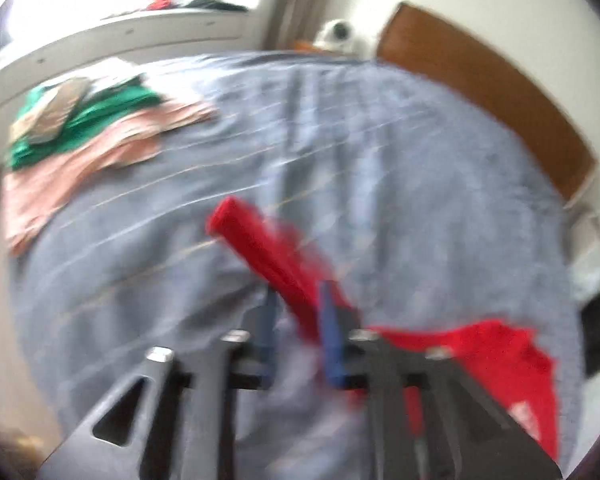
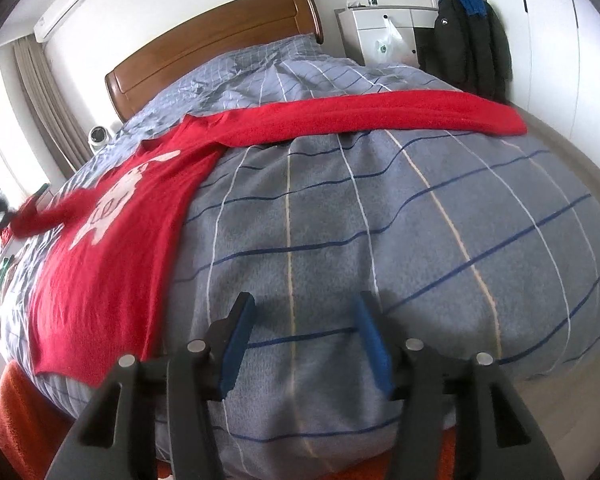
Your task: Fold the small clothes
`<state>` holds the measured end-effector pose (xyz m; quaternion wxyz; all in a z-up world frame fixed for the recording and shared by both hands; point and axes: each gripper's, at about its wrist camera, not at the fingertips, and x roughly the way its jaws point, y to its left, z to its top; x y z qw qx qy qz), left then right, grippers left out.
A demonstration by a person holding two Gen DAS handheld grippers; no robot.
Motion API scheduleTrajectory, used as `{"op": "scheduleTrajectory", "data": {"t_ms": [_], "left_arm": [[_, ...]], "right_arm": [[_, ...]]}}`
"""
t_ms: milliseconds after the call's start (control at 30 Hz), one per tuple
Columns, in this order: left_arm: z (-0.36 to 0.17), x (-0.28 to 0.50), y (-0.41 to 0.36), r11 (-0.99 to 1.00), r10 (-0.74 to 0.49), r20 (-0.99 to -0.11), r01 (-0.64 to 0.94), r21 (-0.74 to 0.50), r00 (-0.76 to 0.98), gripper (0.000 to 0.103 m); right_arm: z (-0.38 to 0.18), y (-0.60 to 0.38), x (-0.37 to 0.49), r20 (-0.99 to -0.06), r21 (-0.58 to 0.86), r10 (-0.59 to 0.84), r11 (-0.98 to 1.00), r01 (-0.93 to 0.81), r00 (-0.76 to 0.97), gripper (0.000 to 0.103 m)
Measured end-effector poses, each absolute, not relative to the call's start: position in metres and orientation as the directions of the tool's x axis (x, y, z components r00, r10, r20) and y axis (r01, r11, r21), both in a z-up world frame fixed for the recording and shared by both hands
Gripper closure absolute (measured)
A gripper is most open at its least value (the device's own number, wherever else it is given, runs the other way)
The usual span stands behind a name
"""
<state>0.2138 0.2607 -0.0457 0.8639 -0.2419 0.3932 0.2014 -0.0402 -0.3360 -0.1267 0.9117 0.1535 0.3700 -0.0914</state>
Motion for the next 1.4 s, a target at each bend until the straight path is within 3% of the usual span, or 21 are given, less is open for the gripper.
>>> {"op": "scheduleTrajectory", "data": {"t_ms": [33,200,300,467,500,567,600,633,700,800,1067,1200,1267,1333,1400], "left_arm": [[-0.056,0.205,0.27,0.8,0.171,-0.799,-0.554,-0.228,0.577,0.04],[-0.089,0.174,0.311,0.757,0.125,-0.816,-0.586,-0.288,0.564,0.04],[-0.101,0.173,0.327,0.72,0.073,-0.818,-0.597,-0.353,0.571,0.03],[-0.114,0.194,0.319,0.763,0.034,-0.823,-0.546,-0.345,0.568,0.028],[-0.115,0.2,0.315,0.78,0.021,-0.82,-0.522,-0.344,0.572,0.036],[-0.116,0.206,0.306,0.81,-0.004,-0.823,-0.481,-0.336,0.569,0.063],[-0.117,0.211,0.299,0.832,-0.002,-0.833,-0.462,-0.308,0.553,0.088],[-0.117,0.212,0.295,0.849,0.029,-0.844,-0.459,-0.261,0.535,0.093],[-0.117,0.212,0.287,0.867,0.134,-0.853,-0.477,-0.146,0.504,0.095],[-0.122,0.207,0.287,0.859,0.212,-0.854,-0.508,-0.069,0.474,0.095],[-0.135,0.211,0.287,0.876,0.228,-0.855,-0.481,-0.029,0.465,0.095],[-0.13,0.199,0.289,0.88,0.2,-0.844,-0.47,-0.069,0.498,0.086],[-0.123,0.188,0.29,0.875,0.187,-0.834,-0.474,-0.099,0.519,0.071],[-0.112,0.173,0.286,0.873,0.196,-0.818,-0.477,-0.106,0.541,0.045],[-0.101,0.159,0.279,0.884,0.185,-0.802,-0.453,-0.117,0.568,0.042]], "right_arm": [[-0.127,-0.335,-0.04,-0.703,0.212,-0.053,0.936,0.28,0.709,0.049],[-0.126,-0.335,-0.041,-0.702,0.211,-0.055,0.936,0.282,0.71,0.049],[-0.126,-0.332,-0.039,-0.708,0.19,-0.07,0.94,0.285,0.703,0.048],[-0.128,-0.327,-0.034,-0.713,0.156,-0.091,0.946,0.284,0.695,0.043],[-0.128,-0.327,-0.034,-0.714,0.156,-0.092,0.946,0.285,0.694,0.043],[-0.128,-0.327,-0.034,-0.714,0.157,-0.092,0.945,0.287,0.694,0.043],[-0.128,-0.327,-0.034,-0.715,0.155,-0.093,0.946,0.286,0.693,0.043],[-0.129,-0.327,-0.034,-0.716,0.151,-0.095,0.946,0.286,0.692,0.043],[-0.129,-0.326,-0.034,-0.719,0.138,-0.103,0.948,0.286,0.688,0.043],[-0.129,-0.326,-0.033,-0.72,0.131,-0.109,0.949,0.288,0.686,0.043],[-0.132,-0.326,-0.032,-0.725,0.129,-0.11,0.948,0.291,0.68,0.043],[-0.133,-0.326,-0.032,-0.726,0.128,-0.11,0.948,0.291,0.679,0.042],[-0.133,-0.325,-0.031,-0.727,0.126,-0.111,0.948,0.291,0.678,0.042],[-0.132,-0.325,-0.031,-0.726,0.127,-0.11,0.949,0.29,0.679,0.041],[-0.131,-0.326,-0.033,-0.723,0.136,-0.103,0.948,0.287,0.683,0.04]]}}
